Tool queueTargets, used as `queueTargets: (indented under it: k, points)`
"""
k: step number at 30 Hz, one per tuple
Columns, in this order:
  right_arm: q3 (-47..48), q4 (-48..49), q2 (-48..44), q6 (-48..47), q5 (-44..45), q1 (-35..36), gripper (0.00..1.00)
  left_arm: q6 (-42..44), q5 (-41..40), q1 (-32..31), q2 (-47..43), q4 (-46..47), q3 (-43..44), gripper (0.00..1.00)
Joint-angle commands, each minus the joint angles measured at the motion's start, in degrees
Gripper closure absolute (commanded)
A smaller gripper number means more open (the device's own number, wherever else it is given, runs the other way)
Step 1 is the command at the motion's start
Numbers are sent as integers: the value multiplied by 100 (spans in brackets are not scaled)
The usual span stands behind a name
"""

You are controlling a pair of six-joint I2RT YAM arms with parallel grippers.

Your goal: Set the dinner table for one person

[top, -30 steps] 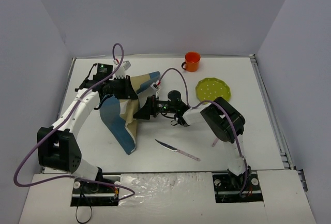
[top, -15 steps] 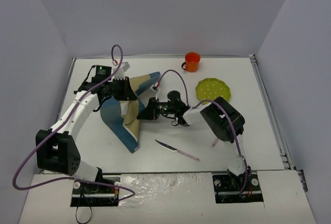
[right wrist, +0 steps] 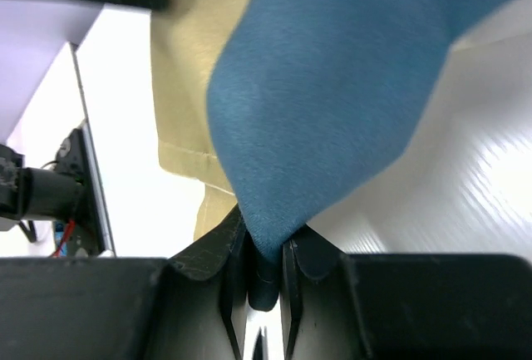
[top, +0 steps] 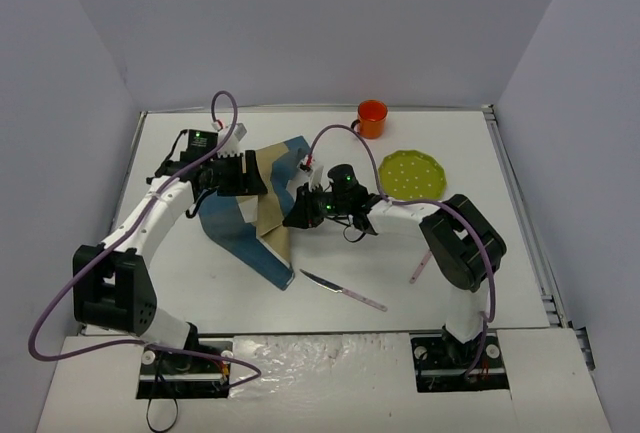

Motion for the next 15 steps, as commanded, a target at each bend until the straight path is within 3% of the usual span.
queueTargets:
  k: [1, 8, 15]
  points:
    - [-67, -68, -287, -152, 181, -67, 85, -282, -1007, 97, 38, 472, -103, 39]
    - [-87, -175, -263, -131, 306, -164, 83, -646, -1999, 322, 235, 889, -369, 38]
    - [-235, -241, -276, -143, 343, -326, 81, -644, -2755, 339, 1353, 725, 13, 60]
